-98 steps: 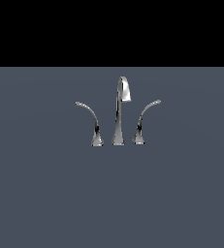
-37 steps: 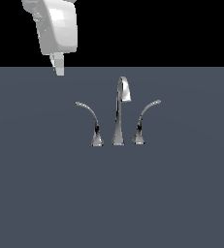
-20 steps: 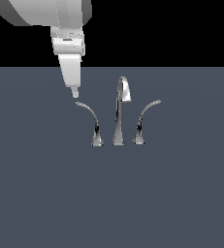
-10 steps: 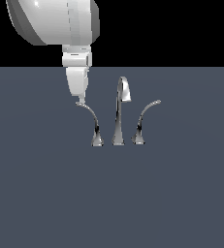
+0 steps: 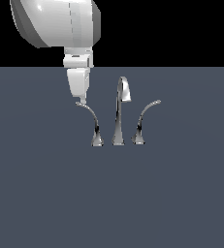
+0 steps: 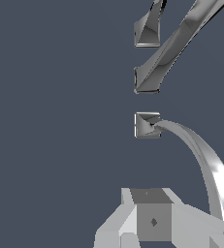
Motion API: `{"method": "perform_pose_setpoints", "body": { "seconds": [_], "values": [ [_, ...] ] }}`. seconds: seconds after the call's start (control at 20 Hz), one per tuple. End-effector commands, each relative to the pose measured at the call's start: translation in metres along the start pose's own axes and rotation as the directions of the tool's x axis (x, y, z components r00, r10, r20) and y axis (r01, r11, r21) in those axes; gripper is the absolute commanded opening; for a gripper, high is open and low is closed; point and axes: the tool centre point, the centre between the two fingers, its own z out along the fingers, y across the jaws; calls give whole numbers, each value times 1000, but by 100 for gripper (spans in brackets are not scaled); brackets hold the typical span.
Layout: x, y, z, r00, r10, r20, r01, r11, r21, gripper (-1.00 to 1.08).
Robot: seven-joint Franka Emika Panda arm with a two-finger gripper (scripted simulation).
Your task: Turn on the faucet by rotating a designated handle.
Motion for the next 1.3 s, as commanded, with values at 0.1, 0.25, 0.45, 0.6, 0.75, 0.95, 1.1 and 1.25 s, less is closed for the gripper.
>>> {"method": "perform_pose_setpoints", "body": {
  "seconds": [0.1, 0.25, 0.45, 0.6, 0.75, 0.95, 1.1, 1.25],
  "values": [
    [0, 0, 0, 1000, -1, 0, 1, 1000, 0, -100],
    [-4, 9, 0, 1000, -1, 0, 1, 1000, 0, -100],
    [-9, 21, 0, 1000, -1, 0, 1, 1000, 0, -100],
    [-13, 31, 0, 1000, -1, 0, 1, 1000, 0, -100],
    [-16, 40, 0, 1000, -1, 0, 1, 1000, 0, -100],
    [-9, 38, 0, 1000, 10, 1, -10, 1000, 10, -100],
    [-7, 47, 0, 1000, 8, 1, -8, 1000, 8, -100],
    [-5, 56, 0, 1000, 6, 1, -6, 1000, 7, -100]
  ]
}}
